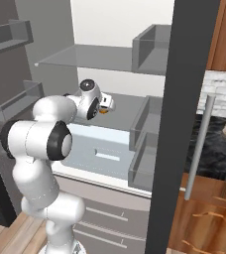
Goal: Retrieve the banana and orange from the fridge and place them into the bowl on the dining table.
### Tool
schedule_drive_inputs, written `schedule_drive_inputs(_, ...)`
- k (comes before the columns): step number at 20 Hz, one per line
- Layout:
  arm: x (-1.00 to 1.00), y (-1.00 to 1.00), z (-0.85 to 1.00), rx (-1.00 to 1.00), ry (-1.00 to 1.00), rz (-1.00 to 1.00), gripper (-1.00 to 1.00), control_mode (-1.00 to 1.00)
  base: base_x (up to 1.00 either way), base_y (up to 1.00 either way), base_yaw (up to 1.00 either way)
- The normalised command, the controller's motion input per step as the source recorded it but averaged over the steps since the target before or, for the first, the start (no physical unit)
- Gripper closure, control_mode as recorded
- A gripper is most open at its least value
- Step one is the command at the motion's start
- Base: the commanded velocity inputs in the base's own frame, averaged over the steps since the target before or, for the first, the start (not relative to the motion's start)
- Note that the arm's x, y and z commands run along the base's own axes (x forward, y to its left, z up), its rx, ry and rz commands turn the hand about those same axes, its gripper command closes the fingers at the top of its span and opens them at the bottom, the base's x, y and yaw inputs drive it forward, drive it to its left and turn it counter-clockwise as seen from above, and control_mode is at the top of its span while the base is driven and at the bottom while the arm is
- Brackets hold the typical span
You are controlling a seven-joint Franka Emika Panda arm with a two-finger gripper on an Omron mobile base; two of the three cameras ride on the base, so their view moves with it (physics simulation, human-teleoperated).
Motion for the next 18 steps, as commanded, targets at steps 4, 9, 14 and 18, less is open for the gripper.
schedule_drive_inputs(4,0.45,0.0,-0.19,0.0,0.0,0.0,-1.0,-1.0,0.0,0.0,0.0)
schedule_drive_inputs(9,0.36,0.0,-0.15,0.0,0.0,0.0,-1.0,-1.0,0.0,0.0,0.0)
schedule_drive_inputs(14,0.36,0.0,-0.19,0.0,0.0,0.0,-1.0,-1.0,0.0,0.0,0.0)
schedule_drive_inputs(18,0.34,0.0,-0.21,0.0,0.0,0.0,-1.0,-1.0,0.0,0.0,0.0)
